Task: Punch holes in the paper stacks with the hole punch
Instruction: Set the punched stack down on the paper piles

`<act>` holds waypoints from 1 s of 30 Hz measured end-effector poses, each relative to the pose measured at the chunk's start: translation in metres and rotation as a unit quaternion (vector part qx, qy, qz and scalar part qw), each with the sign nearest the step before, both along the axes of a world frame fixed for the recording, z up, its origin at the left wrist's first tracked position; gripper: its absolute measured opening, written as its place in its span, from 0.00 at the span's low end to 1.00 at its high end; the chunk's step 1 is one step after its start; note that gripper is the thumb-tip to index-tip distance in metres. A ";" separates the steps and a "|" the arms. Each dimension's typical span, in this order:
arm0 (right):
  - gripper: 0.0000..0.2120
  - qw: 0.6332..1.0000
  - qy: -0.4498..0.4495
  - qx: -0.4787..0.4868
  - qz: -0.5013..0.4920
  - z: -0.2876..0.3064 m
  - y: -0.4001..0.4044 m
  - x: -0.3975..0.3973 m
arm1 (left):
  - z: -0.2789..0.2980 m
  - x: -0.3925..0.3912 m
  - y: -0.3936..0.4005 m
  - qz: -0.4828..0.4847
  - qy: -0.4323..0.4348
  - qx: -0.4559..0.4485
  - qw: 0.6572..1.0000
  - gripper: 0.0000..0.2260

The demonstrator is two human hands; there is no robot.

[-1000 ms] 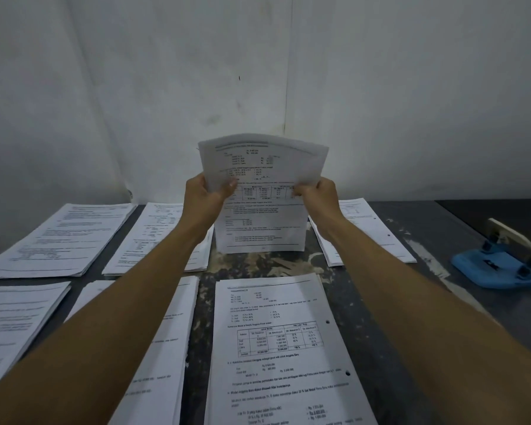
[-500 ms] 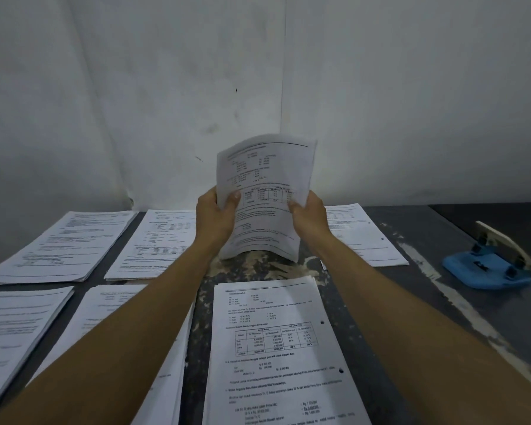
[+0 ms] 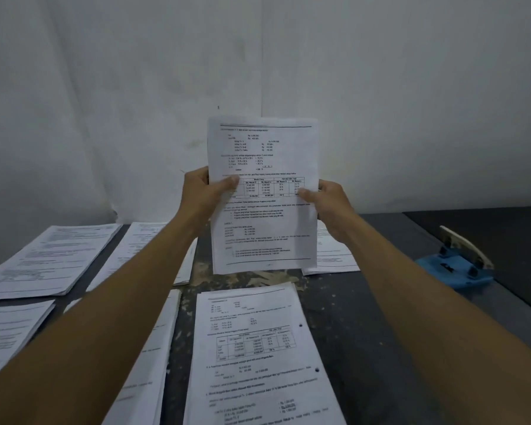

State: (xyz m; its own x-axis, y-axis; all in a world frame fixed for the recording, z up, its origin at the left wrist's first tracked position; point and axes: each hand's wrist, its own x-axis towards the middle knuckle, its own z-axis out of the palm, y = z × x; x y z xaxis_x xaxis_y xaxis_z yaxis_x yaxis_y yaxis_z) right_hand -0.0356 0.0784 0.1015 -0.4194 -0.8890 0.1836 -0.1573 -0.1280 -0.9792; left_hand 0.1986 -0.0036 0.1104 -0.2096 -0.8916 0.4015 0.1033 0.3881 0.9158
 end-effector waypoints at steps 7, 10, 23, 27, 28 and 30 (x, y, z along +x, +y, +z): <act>0.07 0.999 -0.038 0.026 0.012 0.000 0.029 -0.046 | -0.009 -0.040 0.019 -0.063 0.002 0.012 0.998 0.14; 0.09 0.997 -0.053 0.049 0.001 0.000 0.040 -0.068 | -0.015 -0.061 0.027 -0.082 -0.006 0.011 0.997 0.13; 0.08 0.984 0.058 0.081 -0.147 -0.011 0.086 -0.161 | -0.067 -0.166 0.046 -0.062 -0.054 0.080 0.993 0.07; 0.08 0.960 0.154 0.068 -0.225 -0.018 0.088 -0.197 | -0.085 -0.199 0.050 -0.074 -0.067 0.113 0.989 0.04; 0.08 0.946 0.197 0.062 -0.249 -0.020 0.090 -0.207 | -0.090 -0.207 0.051 -0.077 -0.072 0.118 0.987 0.04; 0.08 0.923 0.254 0.042 -0.287 -0.024 0.093 -0.223 | -0.099 -0.224 0.054 -0.080 -0.084 0.121 0.986 0.07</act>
State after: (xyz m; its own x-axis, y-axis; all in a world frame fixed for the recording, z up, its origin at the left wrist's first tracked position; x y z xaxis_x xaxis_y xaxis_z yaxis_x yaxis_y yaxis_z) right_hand -0.2588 0.1710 0.0777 -0.7048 -0.5663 0.4273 -0.6169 0.1919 -0.7633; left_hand -0.0258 0.0508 0.0111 -0.4011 -0.9069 0.1290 -0.0147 0.1472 0.9890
